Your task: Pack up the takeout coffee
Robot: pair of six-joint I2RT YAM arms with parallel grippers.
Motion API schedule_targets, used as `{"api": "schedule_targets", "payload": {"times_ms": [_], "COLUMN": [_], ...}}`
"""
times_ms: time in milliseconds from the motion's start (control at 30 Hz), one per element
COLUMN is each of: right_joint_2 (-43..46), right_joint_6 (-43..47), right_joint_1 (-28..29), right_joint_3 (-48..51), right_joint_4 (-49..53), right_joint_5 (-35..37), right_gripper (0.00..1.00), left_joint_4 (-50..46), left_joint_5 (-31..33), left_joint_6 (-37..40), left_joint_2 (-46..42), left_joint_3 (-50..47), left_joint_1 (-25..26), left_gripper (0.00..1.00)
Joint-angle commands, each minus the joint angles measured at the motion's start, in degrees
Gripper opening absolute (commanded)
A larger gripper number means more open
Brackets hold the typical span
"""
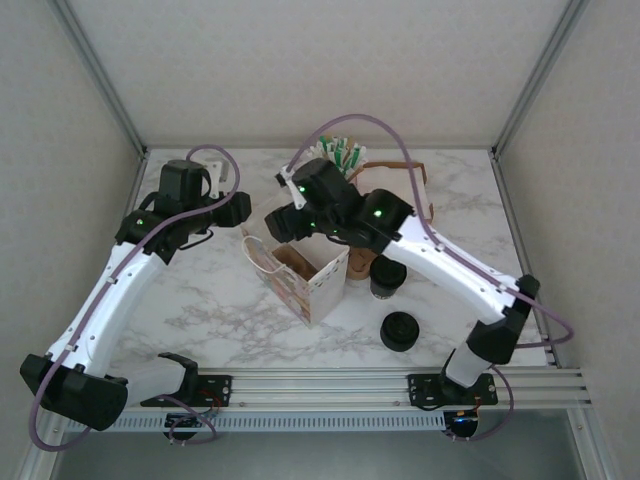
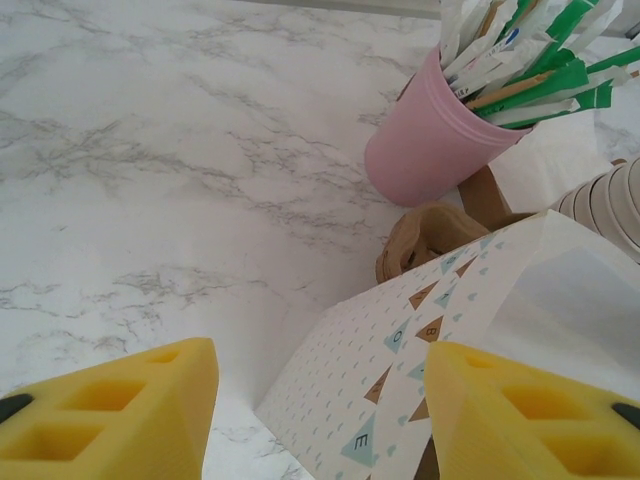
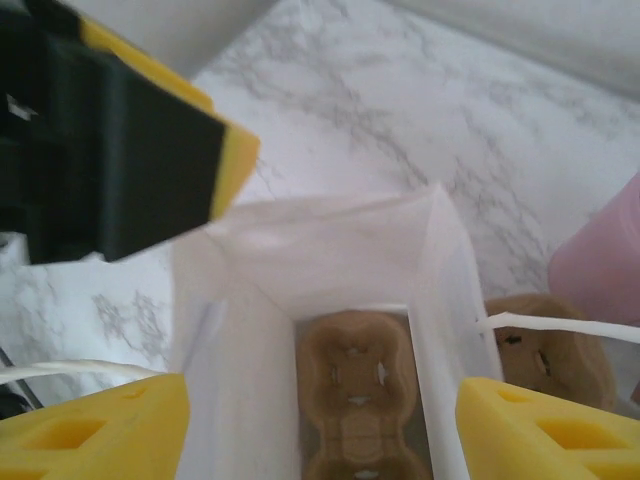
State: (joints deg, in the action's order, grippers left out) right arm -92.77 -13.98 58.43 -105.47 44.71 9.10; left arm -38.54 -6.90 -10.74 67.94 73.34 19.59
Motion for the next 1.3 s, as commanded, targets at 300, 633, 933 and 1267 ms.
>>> {"api": "schedule_targets", "payload": {"times_ms": [300,633,933,1267], "right_joint_2": [22.98,29.65,27.75,24.19], "right_joint_6": [-0.52,-12.72,-10.33,-8.17], "right_joint_1": [-0.20,-8.82,-18.72,-20.89], "right_joint_3": [18.47,28.59,40.53,46.13], "right_joint_4": [-4.84,11.50,10.36,5.10], "right_joint_5": [20.34,19.33,4.93,2.82], "right_gripper": [0.77,0.82,0.89,0.88], "left_joint_4": [1.89,2.25,2.21,2.27], "left_joint_5": [-0.15,-0.30,-0.84,-1.09], "left_joint_6": [-0.46,-0.68,-0.60,-0.67], "left_joint_2": [-3.48,-4.57,-4.48,-4.22], "left_joint_3": [-1.10,-1.34,-1.45,-1.53], "left_joint_1": [-0.47,-0.49,-0.52,-0.44], "left_gripper": [0.57,0.58,0.59,0.60]}}
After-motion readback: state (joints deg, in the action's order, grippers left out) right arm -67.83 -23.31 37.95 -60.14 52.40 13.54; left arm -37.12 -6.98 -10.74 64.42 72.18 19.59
